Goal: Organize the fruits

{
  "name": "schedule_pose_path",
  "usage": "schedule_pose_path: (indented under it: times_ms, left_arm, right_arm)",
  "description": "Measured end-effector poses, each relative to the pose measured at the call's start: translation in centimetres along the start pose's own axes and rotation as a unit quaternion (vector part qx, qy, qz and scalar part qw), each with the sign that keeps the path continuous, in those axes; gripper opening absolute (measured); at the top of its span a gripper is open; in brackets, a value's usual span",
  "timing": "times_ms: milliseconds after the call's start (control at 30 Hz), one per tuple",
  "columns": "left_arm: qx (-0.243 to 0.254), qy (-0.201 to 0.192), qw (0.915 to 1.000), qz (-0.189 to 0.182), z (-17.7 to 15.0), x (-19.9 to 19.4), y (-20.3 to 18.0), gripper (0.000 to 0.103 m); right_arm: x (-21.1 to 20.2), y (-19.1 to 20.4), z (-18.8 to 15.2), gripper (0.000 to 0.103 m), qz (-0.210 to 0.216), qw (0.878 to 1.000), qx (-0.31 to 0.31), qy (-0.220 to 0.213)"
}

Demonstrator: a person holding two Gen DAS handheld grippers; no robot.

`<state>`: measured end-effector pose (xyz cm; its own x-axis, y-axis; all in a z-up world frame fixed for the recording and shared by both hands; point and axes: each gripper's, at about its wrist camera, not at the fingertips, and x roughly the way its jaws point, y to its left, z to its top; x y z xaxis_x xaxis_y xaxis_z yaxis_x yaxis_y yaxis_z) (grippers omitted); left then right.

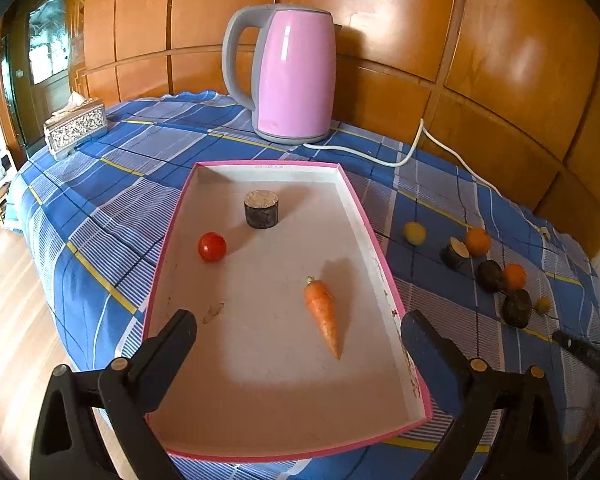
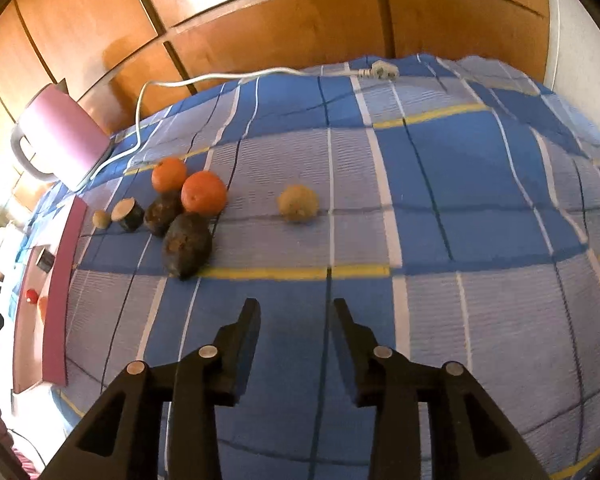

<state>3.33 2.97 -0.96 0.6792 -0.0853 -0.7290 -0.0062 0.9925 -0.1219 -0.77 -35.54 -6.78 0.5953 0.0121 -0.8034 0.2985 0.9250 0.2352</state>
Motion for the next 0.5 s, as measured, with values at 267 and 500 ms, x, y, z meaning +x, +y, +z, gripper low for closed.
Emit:
schedule_pose_path:
  times_ms: [267,500]
  left_arm:
    - [-0.006,0.006,1.0,-0.005,0.1,0.0,0.0,0.103]
    - [-0.005,0.013,0.9999,-0.006,0.2,0.4,-0.2,0.103]
  right_arm:
    - [2.4,-0.2,4.1,0.037,-0.028,1.0,-0.003,-0.009]
    - [4.8,-0.3,6.2,0.037,-0.053,0.999,-0.012,-0.004]
